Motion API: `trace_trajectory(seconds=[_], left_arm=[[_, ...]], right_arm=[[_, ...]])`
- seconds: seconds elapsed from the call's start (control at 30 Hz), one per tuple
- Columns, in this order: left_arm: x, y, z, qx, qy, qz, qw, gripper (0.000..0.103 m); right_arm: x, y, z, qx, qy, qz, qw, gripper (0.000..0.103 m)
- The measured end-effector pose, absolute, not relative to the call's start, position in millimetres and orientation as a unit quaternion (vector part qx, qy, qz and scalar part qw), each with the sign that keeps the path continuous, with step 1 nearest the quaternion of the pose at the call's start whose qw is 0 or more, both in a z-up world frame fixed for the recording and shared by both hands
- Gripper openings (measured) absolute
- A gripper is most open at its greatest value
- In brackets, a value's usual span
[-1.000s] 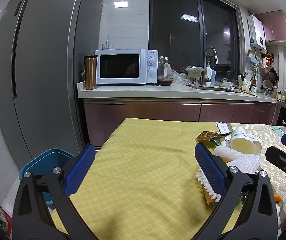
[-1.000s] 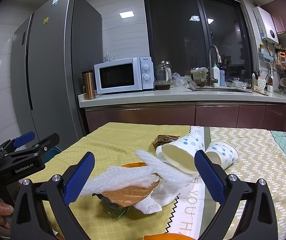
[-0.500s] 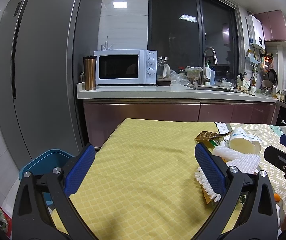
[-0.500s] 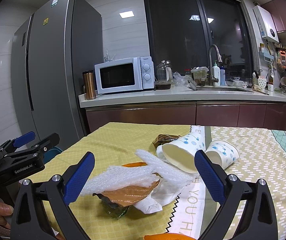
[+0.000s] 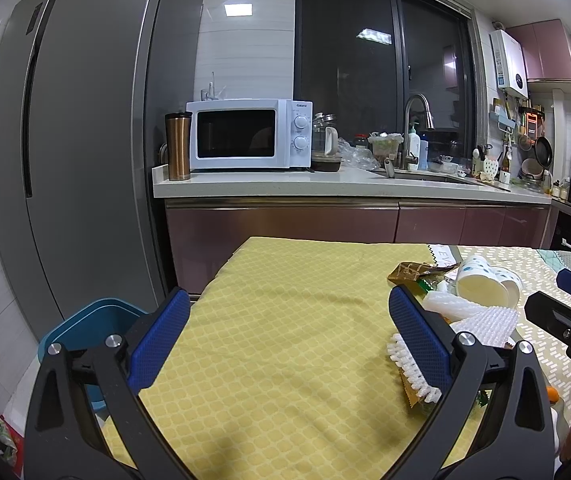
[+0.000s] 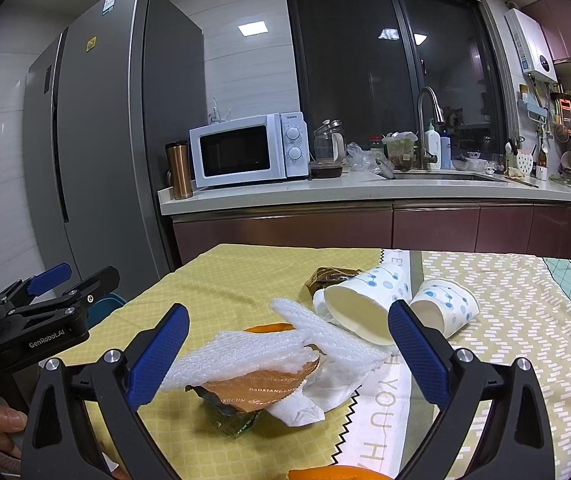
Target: Collect trash
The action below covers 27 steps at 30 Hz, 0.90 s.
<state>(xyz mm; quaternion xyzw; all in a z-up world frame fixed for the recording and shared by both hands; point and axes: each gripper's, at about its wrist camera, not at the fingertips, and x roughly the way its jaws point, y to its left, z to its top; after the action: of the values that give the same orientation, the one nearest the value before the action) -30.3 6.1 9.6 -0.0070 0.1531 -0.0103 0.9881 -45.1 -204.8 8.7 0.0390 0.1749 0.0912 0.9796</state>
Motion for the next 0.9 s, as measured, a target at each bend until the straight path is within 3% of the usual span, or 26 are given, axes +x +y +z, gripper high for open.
trace_trajectory(seconds=[0.6, 0.9], left_arm=[[-28, 1, 6, 0.001, 0.166, -0.034, 0.986, 0.098], [-23, -14, -2, 0.006, 0.207, -0.137, 0.969, 0.098]], right_arm=[[-40, -218, 5, 0.054, 0.188, 0.093, 0.976, 0.096], [-36, -234, -2, 0.073, 0.209, 0.087, 0.971, 0.096]])
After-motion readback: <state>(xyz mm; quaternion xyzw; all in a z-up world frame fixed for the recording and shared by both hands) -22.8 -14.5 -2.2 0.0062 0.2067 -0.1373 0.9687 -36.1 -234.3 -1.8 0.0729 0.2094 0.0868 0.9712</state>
